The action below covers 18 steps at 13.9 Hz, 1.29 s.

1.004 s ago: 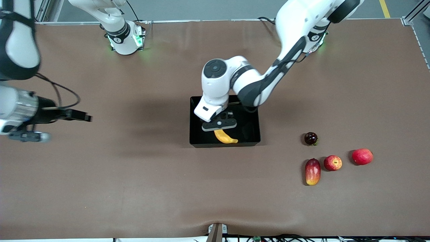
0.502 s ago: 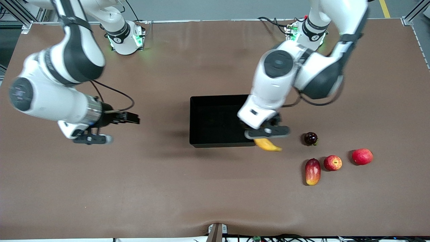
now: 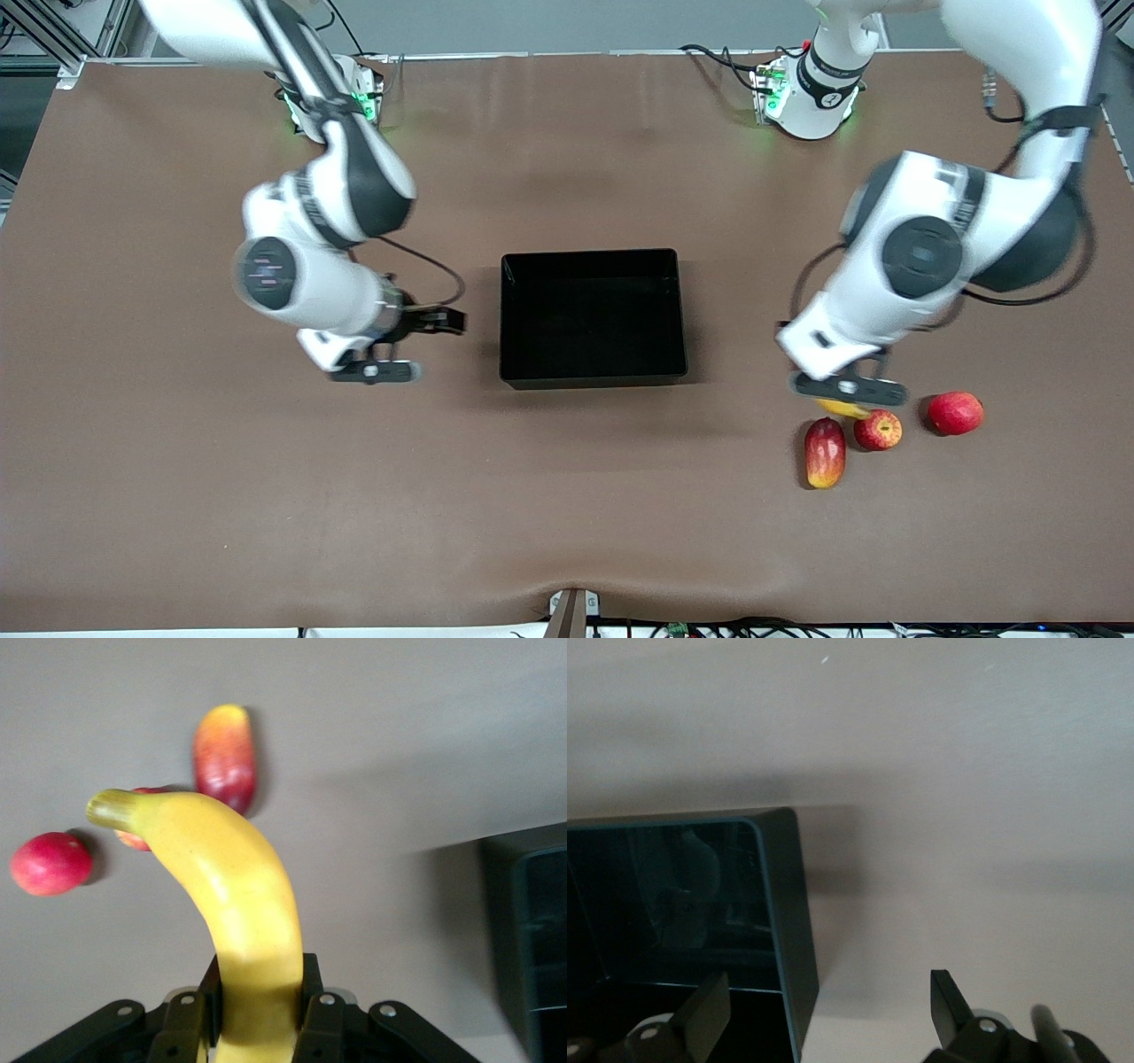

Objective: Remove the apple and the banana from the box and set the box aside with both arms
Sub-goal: 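Carry the banana toward the fruits while the right gripper grips the box rim, then lower the banana by the fruits while the right gripper drags the box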

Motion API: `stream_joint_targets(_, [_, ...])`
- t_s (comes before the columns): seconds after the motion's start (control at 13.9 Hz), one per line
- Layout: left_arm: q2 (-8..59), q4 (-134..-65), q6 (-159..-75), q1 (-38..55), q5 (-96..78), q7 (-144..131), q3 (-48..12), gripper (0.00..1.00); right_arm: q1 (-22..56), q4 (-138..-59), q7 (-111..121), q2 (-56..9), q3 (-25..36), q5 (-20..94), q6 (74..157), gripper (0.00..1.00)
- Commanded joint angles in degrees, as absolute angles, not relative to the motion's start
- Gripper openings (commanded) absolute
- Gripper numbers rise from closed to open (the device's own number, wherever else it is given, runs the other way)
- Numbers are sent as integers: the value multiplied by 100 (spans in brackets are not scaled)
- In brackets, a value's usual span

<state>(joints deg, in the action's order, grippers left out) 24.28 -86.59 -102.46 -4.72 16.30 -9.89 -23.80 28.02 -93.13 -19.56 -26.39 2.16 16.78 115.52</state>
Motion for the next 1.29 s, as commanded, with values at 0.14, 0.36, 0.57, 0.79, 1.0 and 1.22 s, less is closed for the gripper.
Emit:
stream_joint_targets(0.14, [2504,-8903,-10756,-1290,1617,77,-2408,0,3234,-9527,-2030,-3022,299,1679,12302,100])
stream_joint_targets(0.36, [2890,-8807,-11318,-1643,1687,709,-2382,0,3515,-9816,-2030,-3260,299,1679,13076,87])
stream_joint_targets(0.57, [3452,-8238,-11566,-1644,2186,1552,-2364,0,3524,-9879,-2048,-3278,290,1679,13061,30])
stream_joint_targets(0.79, [3954,-7744,-11925,-1661,2294,2755,-2356,0,3621,-9870,-2416,-3278,290,1679,13061,0])
stream_joint_targets(1.0, [4340,-7646,-12916,-1696,2250,4013,-2049,0,3551,-9818,-2399,-3226,299,1679,12808,0])
stream_joint_targets(1.22, [4719,-7489,-13263,-1696,2224,4315,-2030,0,3332,-9450,-2347,-3077,316,1679,11807,0])
